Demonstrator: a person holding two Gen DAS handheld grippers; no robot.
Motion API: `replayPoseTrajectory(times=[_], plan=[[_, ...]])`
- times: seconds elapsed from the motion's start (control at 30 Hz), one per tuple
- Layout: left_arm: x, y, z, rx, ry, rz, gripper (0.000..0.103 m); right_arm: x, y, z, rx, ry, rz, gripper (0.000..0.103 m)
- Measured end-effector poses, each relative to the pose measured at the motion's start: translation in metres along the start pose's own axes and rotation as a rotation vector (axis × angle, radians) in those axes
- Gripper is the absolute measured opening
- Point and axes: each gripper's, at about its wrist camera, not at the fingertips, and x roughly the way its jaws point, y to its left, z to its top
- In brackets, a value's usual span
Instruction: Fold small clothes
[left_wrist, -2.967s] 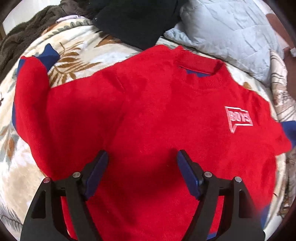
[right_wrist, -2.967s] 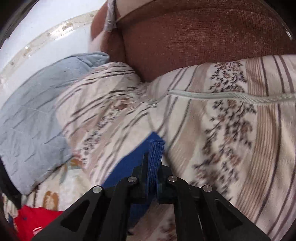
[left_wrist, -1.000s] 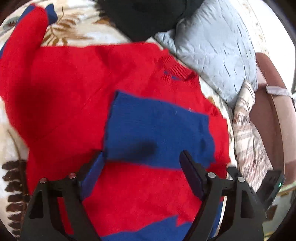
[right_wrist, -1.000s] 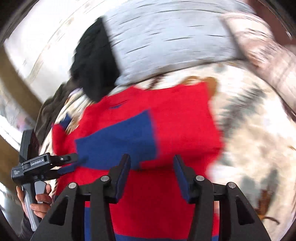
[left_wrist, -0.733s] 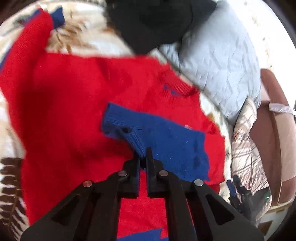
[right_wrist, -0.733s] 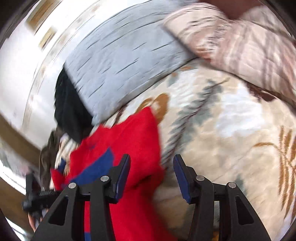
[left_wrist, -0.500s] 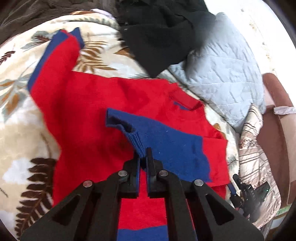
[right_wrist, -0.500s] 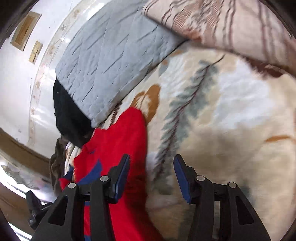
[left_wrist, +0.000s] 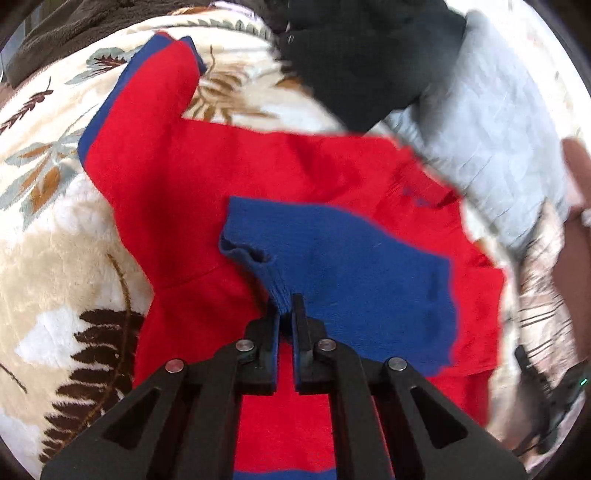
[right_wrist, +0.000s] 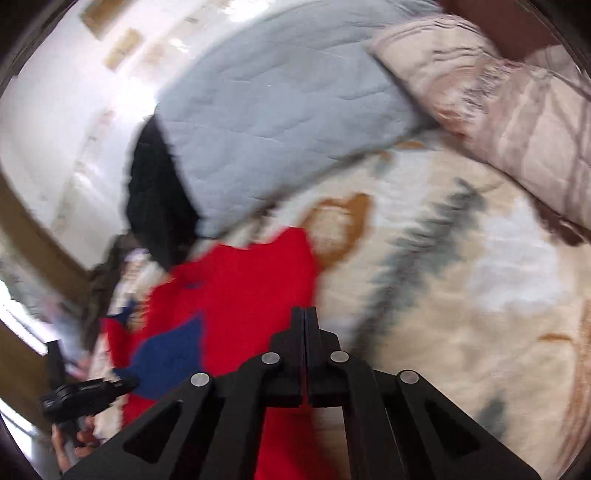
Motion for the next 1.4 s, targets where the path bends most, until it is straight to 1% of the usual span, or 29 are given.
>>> replayPoseTrajectory(times=[0.03, 0.07, 0.13, 0.17, 0.2, 0.23, 0.27, 0.3, 0.33, 0.43, 0.47, 0.5, 0.53, 0.6, 0.63, 0.67, 0.7, 0.73, 0.8, 0.83, 0.9, 0.97, 1.0, 1.03, 1.1, 1.17, 1.27, 1.33, 1.4], plan=[[0.003, 0.001, -0.002, -0.003, 0.004, -0.003, 0.004, 0.008, -0.008, -0.003, 0.046, 0.05, 0.046, 0.008], [0.002, 0.002, -0.003, -0.006, -0.005, -0.008, 0.004, 0.013, -0.012, -0.006, 0.089, 0.085, 0.096, 0.009], [-0.002, 0.003, -0.003, -0.012, -0.009, -0.024, 0.004, 0.022, -0.009, -0.009, 0.112, 0.127, 0.176, 0.025], [-0.004, 0.004, -0.002, -0.015, -0.007, -0.03, 0.004, 0.024, -0.003, -0.011, 0.1, 0.119, 0.188, 0.039], [-0.005, 0.004, -0.002, -0.015, -0.003, -0.032, 0.004, 0.025, 0.0, -0.014, 0.086, 0.12, 0.189, 0.047], [-0.005, 0.005, -0.001, -0.014, 0.001, -0.032, 0.004, 0.036, 0.011, -0.019, 0.044, 0.175, 0.176, 0.047], [-0.005, 0.005, 0.0, -0.015, 0.003, -0.033, 0.004, 0.042, 0.018, -0.024, 0.005, 0.219, 0.163, 0.04], [-0.006, 0.005, 0.0, -0.019, 0.004, -0.034, 0.004, 0.041, 0.024, -0.027, -0.031, 0.217, 0.153, 0.016], [-0.007, 0.005, 0.0, -0.022, 0.001, -0.038, 0.004, 0.033, 0.035, -0.028, -0.092, 0.18, 0.122, 0.016], [-0.008, 0.003, -0.002, -0.012, -0.004, -0.036, 0.004, -0.001, 0.043, -0.016, -0.122, 0.029, 0.129, 0.015], [-0.006, 0.002, -0.003, -0.006, -0.001, -0.031, 0.005, -0.007, 0.043, -0.014, -0.136, 0.005, 0.085, 0.014], [-0.004, 0.001, -0.004, 0.006, 0.004, -0.015, 0.006, -0.001, 0.038, -0.014, -0.134, 0.03, 0.024, 0.015], [0.0, 0.0, -0.004, 0.019, 0.007, -0.003, 0.007, 0.013, 0.031, -0.017, -0.114, 0.097, -0.01, 0.015], [0.0, -0.002, -0.006, 0.052, -0.004, 0.016, 0.007, 0.037, 0.018, -0.026, -0.054, 0.213, -0.039, 0.017], [-0.002, -0.003, -0.007, 0.064, -0.005, 0.02, 0.007, 0.031, 0.013, -0.026, -0.021, 0.185, -0.013, 0.018], [-0.006, -0.002, -0.008, 0.07, -0.002, 0.016, 0.008, 0.024, 0.014, -0.023, -0.011, 0.17, -0.005, 0.026], [-0.012, 0.0, -0.01, 0.07, -0.002, -0.004, 0.008, 0.014, 0.016, -0.019, -0.01, 0.133, -0.005, 0.028], [-0.019, 0.005, -0.012, 0.061, -0.007, -0.032, 0.007, -0.005, 0.019, -0.013, -0.028, 0.03, -0.001, 0.029], [-0.038, 0.013, -0.012, 0.02, -0.044, -0.095, 0.007, -0.019, 0.029, -0.007, -0.071, -0.071, 0.012, 0.031], [-0.043, 0.015, -0.01, 0.008, -0.062, -0.116, 0.008, -0.021, 0.035, -0.005, -0.099, -0.102, 0.042, 0.031], [-0.048, 0.012, -0.004, 0.002, -0.08, -0.141, 0.009, -0.012, 0.042, -0.009, -0.129, -0.078, 0.053, 0.03], [-0.041, 0.005, 0.003, 0.012, -0.077, -0.136, 0.015, 0.008, 0.043, -0.017, -0.157, -0.011, 0.014, 0.028], [-0.035, 0.002, 0.006, 0.015, -0.067, -0.128, 0.016, 0.017, 0.04, -0.019, -0.171, 0.027, -0.025, 0.028], [-0.024, -0.002, 0.007, 0.018, -0.046, -0.114, 0.017, 0.026, 0.036, -0.028, -0.202, 0.065, -0.111, 0.028], [0.004, -0.003, 0.006, 0.02, 0.025, -0.074, 0.017, 0.026, 0.039, -0.031, -0.24, 0.05, -0.138, 0.027], [0.005, -0.005, 0.004, 0.029, -0.01, -0.073, 0.017, 0.013, 0.041, -0.03, -0.244, 0.017, -0.117, 0.031], [-0.007, -0.006, 0.005, 0.043, 0.008, -0.11, 0.024, 0.0, 0.058, -0.034, -0.271, -0.033, -0.028, 0.032], [-0.021, 0.002, 0.011, 0.039, 0.002, -0.138, 0.025, 0.012, 0.081, -0.044, -0.302, 0.0, 0.015, 0.033], [-0.04, 0.02, 0.023, 0.026, -0.044, -0.136, 0.036, 0.035, 0.11, -0.057, -0.35, 0.059, 0.055, 0.033]])
